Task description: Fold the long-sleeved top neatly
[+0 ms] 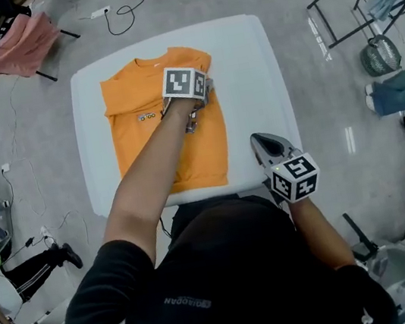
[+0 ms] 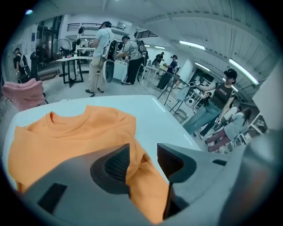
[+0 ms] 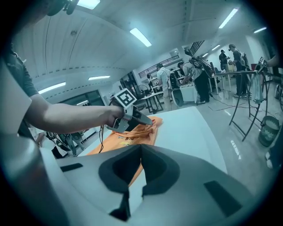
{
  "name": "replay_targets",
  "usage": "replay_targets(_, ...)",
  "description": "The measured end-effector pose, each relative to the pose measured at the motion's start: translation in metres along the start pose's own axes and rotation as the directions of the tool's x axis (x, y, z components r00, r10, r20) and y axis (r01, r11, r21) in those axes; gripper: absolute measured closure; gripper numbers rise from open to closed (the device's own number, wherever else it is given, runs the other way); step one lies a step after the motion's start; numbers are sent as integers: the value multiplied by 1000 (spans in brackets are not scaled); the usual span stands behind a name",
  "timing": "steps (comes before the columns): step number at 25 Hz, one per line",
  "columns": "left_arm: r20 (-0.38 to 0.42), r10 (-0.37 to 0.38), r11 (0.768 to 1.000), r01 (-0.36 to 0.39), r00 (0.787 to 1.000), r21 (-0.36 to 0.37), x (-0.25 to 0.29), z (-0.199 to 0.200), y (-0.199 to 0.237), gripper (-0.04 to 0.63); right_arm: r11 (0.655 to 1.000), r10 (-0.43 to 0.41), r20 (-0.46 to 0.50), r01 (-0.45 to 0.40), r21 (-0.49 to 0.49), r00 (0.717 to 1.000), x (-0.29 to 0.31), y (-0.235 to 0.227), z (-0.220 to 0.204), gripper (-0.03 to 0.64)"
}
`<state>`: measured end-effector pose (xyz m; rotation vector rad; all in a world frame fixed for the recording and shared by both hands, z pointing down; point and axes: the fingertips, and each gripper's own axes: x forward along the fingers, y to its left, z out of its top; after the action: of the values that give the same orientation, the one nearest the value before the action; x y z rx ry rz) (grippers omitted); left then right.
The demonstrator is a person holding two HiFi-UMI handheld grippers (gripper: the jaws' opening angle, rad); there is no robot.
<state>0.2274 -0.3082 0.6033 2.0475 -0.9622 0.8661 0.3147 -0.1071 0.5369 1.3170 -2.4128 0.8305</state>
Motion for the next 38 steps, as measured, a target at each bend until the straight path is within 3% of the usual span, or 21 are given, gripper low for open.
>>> replay_targets(5,135,-48,999,48,990,5,-57,7,-10,405,999,43,-19,-44,-32,999,15,5,-2,611)
replay_targets(11,279,-17,1000,15,960,11,-138,-22,15,421,991,79,-61,-85,-106,995,33,38,-8,611)
replay_targets(14,316,13,1000,-4,949,-29,-166,-49,35,467,991,80,-81,-88,-101,994,40,53,-18,611)
replay_targets(17,347,52,997,-30,937,-69,-199,-78,54,558,993,66,-106,-76,-95,992,43,66,-26,611)
replay_targets(25,296,148,989,-135,944,-62,-265,-189,111,589,992,-16,-150,-3,-129,989,49,87,-54,611)
replay_targets(30,224,224,972,-200,949,-123,-282,-270,151,589,988,-91,-202,63,-144,975,44,85,-82,611)
replay_targets(33,195,226,969,-200,954,-143,-285,-305,159,589,984,-127,-219,96,-147,967,40,88,-99,611)
replay_targets(38,178,188,979,-170,966,-113,-281,-339,153,589,979,-182,-218,156,-134,959,28,93,-115,611)
